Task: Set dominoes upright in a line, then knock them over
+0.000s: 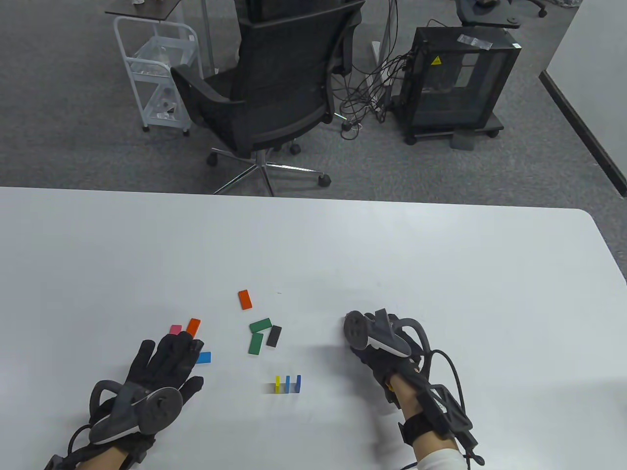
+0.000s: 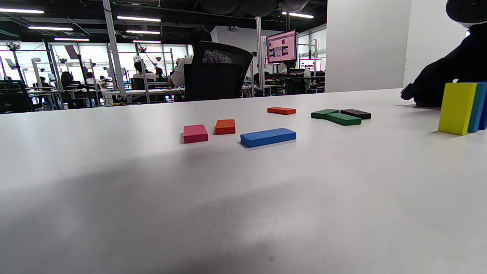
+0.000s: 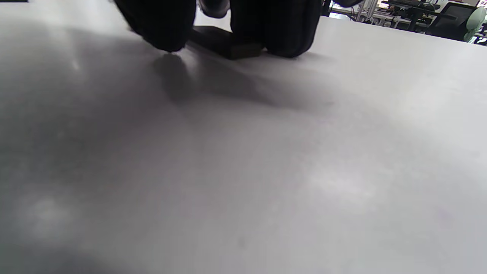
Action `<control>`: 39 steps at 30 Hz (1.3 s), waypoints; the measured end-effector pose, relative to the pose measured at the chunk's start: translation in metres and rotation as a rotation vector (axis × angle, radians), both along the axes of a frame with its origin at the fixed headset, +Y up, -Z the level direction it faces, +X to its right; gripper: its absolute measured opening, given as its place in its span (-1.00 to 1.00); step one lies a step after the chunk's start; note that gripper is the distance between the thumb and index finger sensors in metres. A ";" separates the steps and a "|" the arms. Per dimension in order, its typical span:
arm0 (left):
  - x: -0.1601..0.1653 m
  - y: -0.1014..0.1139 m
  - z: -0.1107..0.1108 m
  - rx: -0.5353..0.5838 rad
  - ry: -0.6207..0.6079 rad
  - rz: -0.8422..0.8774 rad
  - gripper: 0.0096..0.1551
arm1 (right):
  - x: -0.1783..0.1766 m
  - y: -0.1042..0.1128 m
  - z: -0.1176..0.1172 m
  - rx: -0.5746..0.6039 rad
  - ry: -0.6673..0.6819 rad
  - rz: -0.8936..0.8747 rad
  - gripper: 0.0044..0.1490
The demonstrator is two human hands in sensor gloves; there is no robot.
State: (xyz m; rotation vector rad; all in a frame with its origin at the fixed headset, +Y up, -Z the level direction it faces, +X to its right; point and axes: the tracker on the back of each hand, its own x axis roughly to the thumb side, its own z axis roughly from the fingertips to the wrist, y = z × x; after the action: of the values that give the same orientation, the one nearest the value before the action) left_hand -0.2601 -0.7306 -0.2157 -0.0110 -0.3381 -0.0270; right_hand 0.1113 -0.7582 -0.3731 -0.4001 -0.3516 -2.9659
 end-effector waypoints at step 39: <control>0.001 -0.001 0.000 -0.012 -0.005 -0.006 -0.18 | -0.043 0.018 0.081 0.062 0.300 -0.289 -0.35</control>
State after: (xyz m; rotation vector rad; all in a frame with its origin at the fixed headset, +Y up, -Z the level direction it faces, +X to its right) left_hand -0.2588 -0.7314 -0.2161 -0.0242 -0.3431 -0.0311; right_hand 0.0682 -0.7398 -0.2920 -0.9473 -0.1791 -3.1093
